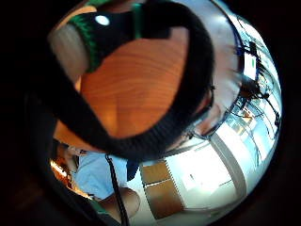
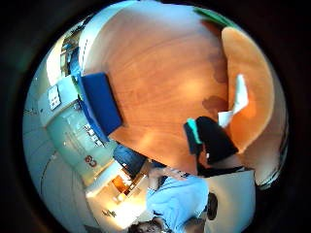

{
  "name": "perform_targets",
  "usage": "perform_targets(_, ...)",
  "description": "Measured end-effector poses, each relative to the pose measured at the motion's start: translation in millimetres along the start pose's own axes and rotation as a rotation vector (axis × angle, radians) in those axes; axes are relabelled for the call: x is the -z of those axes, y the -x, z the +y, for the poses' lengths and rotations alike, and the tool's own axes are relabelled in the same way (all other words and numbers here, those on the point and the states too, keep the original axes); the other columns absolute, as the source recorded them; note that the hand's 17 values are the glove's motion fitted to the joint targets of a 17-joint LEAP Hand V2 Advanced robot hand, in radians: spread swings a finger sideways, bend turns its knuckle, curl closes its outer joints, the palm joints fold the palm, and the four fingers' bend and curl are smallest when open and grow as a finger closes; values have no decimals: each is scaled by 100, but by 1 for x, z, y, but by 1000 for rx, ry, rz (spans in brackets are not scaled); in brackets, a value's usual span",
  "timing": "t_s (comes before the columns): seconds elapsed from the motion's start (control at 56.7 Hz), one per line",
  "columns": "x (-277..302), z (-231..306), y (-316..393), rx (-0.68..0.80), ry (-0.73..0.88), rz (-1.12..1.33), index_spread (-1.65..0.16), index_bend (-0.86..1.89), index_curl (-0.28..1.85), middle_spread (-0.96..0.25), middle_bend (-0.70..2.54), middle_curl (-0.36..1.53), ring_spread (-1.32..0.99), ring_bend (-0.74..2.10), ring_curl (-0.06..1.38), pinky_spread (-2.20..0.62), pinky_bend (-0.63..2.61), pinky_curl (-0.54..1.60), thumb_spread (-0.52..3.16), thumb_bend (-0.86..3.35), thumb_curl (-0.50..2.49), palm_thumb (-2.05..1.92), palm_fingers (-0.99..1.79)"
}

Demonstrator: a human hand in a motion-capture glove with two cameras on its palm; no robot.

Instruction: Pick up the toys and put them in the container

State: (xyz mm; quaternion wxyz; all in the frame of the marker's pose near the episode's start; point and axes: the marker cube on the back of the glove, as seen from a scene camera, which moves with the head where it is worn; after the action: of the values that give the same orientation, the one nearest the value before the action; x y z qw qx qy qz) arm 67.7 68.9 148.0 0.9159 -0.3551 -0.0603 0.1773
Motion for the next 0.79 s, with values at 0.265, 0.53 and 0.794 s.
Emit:
perform_targets(0.265, -2, -20, 9, 75, -343, 18, -24, 58, 38, 6, 17, 3, -6, 79, 31, -23, 123, 34, 155, 47, 49, 64, 59)
perform_targets(0.53, 58, 0, 43, 113, -421, -91, -15, 69, 53, 4, 18, 9, -17, 87, 42, -31, 116, 39, 124, 44, 68, 80, 64)
perform_targets(0.794, 130, 34, 189, 356, -482, -102, -15, 61, 57, 5, 16, 13, -19, 85, 44, -33, 121, 42, 111, 41, 79, 81, 56)
